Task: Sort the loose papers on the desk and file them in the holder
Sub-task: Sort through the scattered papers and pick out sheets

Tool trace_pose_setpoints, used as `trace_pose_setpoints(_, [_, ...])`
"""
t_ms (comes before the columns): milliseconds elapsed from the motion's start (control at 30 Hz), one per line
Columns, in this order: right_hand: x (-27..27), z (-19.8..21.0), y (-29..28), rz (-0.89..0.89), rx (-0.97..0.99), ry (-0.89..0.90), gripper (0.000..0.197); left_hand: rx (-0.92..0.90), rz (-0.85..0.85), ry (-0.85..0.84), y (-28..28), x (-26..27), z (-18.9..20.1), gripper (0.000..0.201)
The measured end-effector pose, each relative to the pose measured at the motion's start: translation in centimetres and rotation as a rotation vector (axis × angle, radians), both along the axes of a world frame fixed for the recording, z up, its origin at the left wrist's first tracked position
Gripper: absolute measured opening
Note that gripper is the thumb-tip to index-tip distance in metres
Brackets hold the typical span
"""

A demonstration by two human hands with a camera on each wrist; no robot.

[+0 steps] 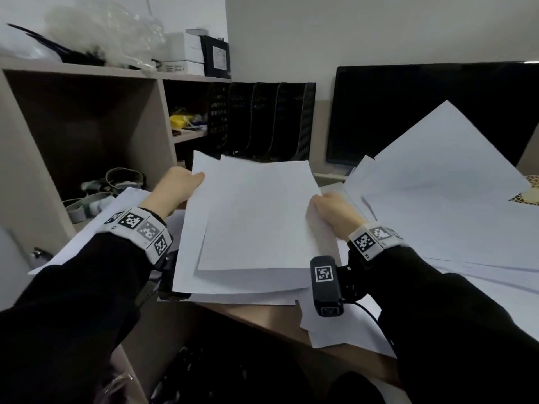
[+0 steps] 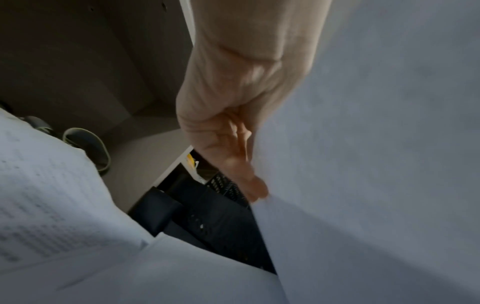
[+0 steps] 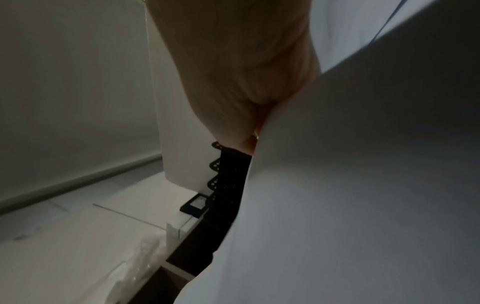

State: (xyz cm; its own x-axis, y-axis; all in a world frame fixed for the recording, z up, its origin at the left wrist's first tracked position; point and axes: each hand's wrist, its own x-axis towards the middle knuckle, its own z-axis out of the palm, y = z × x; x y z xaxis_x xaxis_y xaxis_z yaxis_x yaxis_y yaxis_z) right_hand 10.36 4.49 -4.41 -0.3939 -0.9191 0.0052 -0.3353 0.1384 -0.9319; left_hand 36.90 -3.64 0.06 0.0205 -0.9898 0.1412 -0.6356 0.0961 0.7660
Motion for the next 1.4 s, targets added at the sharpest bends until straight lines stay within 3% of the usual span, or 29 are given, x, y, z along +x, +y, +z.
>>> trace_pose_setpoints(67, [0.9, -0.6, -0.6, 0.015, 0.057, 0.065, 0.023, 0.112, 0.010, -0.070, -0.6, 0.4, -0.6, 0.031])
trace_pose_setpoints(167, [2.1, -1.3, -1.1, 0.041, 0.166, 0.125, 0.026, 0.325, -0.087, -0.025, -1.3, 1.3, -1.7, 0.024])
trace_pose_setpoints(267, [3.3, -1.5, -1.0, 0.123, 0.317, 0.163, 0.012, 0.448, -0.188, -0.090, -2.2, 1.9, -2.5, 0.042])
trace_pose_setpoints(333, [3.7, -1.4, -0.7, 0.182, 0.395, 0.240, 0.015, 0.410, -0.186, -0.139, -3.1, 1.9, -3.0, 0.042])
trace_pose_setpoints(433, [3.5, -1.0, -0.3, 0.211, 0.449, 0.288, 0.023, 0.337, -0.124, -0.217, -2.5, 1.7, -2.4, 0.067])
trace_pose_setpoints(533, [2.0, -0.1, 0.6, 0.118, 0.359, 0.279, 0.029, 0.374, -0.123, -0.163, -1.6, 1.4, -1.2, 0.070])
trace_pose_setpoints(600, [0.4, 0.6, 1.3, 0.041, 0.275, 0.265, 0.031, 0.328, -0.122, -0.227, -0.9, 1.4, 0.3, 0.069])
trace_pose_setpoints(833, [-4.0, 2.8, 4.2, -0.022, 0.310, 0.228, 0.026, 0.043, -0.441, -0.203, 5.3, -1.7, 6.0, 0.064])
trace_pose_setpoints(967, [-5.1, 2.8, 5.9, 0.013, 0.418, 0.176, 0.025, 0.018, -0.712, -0.333, 9.9, -6.0, 6.3, 0.061])
trace_pose_setpoints(1167, [-6.7, 2.4, 8.7, -0.022, 0.462, 0.183, 0.026, 0.128, -1.034, -0.666, 13.0, -11.6, 0.9, 0.067])
trace_pose_setpoints(1233, [-7.3, 2.3, 9.7, -0.005, 0.493, 0.223, 0.023, 0.119, -1.106, -0.769, 13.9, -12.9, -0.8, 0.077])
trace_pose_setpoints(1400, [-7.5, 2.4, 12.4, 0.149, 0.616, 0.324, 0.024, 0.096, -1.215, -1.104, 15.9, -14.6, -3.7, 0.125])
